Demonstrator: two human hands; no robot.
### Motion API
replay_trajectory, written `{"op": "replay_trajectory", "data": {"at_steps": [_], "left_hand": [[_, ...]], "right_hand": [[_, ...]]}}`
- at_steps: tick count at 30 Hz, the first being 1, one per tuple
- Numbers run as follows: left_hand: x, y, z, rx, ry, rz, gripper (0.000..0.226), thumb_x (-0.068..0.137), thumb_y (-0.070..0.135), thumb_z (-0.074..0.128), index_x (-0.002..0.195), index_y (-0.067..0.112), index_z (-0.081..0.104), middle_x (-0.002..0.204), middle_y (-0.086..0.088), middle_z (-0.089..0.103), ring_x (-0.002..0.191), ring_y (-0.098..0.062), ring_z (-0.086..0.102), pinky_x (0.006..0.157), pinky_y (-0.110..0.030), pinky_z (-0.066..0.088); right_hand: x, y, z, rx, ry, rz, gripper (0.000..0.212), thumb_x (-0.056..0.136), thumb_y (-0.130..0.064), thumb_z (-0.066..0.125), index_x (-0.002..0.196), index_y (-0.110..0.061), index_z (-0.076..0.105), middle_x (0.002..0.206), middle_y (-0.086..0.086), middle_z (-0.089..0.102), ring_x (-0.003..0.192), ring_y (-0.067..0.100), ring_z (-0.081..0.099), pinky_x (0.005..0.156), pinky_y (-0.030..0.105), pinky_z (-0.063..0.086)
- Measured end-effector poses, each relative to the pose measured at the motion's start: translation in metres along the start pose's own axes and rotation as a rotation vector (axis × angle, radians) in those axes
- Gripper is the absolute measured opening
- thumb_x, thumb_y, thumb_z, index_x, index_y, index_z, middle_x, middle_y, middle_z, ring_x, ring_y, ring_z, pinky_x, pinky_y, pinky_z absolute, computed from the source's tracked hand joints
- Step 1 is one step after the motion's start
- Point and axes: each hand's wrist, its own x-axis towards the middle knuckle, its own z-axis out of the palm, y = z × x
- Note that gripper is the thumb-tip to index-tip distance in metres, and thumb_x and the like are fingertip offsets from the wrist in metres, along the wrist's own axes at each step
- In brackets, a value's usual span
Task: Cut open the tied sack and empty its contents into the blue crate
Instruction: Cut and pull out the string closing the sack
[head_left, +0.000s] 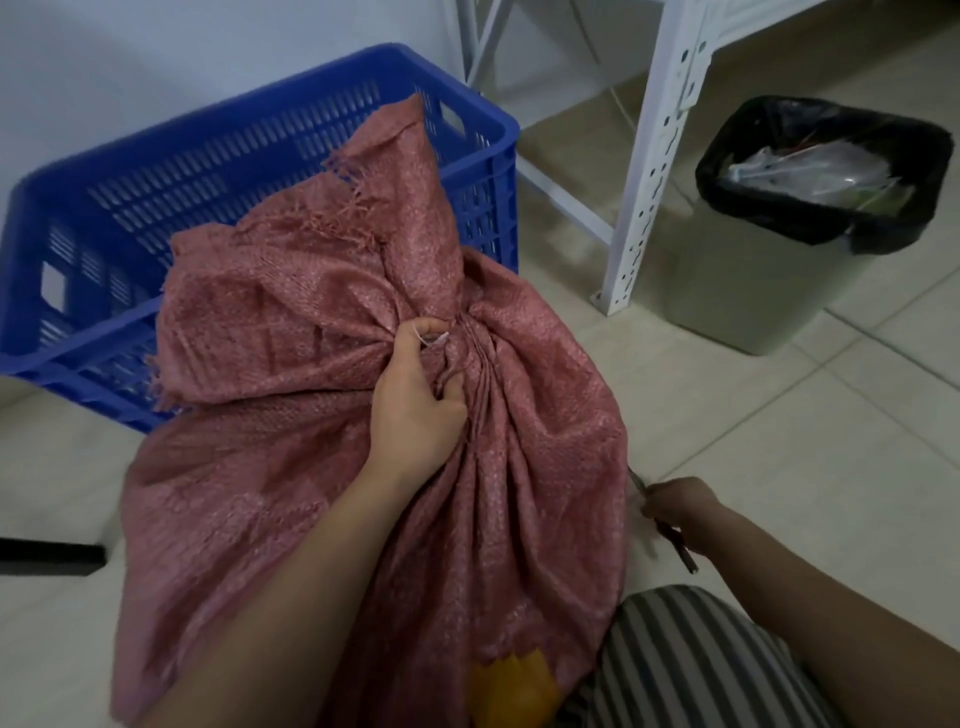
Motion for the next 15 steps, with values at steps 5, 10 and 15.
{"op": "replay_trajectory", "data": {"at_steps": [5,10,15], "left_hand": [[-0.001,0.001,0.001,-0.018,0.003,-0.004,0.041,0.078,-0.005,0.060,0.113,0.014,0.051,0.089,0.011,0.057,0.082,-0.010,0.055,0.077,-0.016,0.037],[-0.001,0.003,0.003,-0.027,-0.002,-0.022,0.041,0.078,-0.004,0.060,0.114,0.015,0.051,0.090,0.008,0.058,0.084,-0.013,0.056,0.077,-0.015,0.036],[-0.002,0.002,0.002,-0.051,-0.017,-0.036,0.041,0.079,-0.004,0.061,0.114,0.015,0.051,0.091,0.006,0.059,0.086,-0.014,0.056,0.077,-0.014,0.036]], "right_hand": [[-0.009,-0.005,-0.008,0.137,-0.022,0.003,0.028,0.080,0.008,0.061,0.108,0.007,0.065,0.097,0.019,0.060,0.088,0.030,0.054,0.070,0.033,0.042],[-0.017,-0.016,-0.021,0.086,0.034,-0.111,0.031,0.080,0.008,0.059,0.110,0.016,0.061,0.084,0.015,0.053,0.080,0.025,0.047,0.070,0.032,0.036],[-0.028,-0.025,-0.022,0.122,0.025,-0.132,0.035,0.080,0.006,0.062,0.115,0.000,0.067,0.088,0.013,0.058,0.069,0.019,0.052,0.071,0.029,0.041]]}}
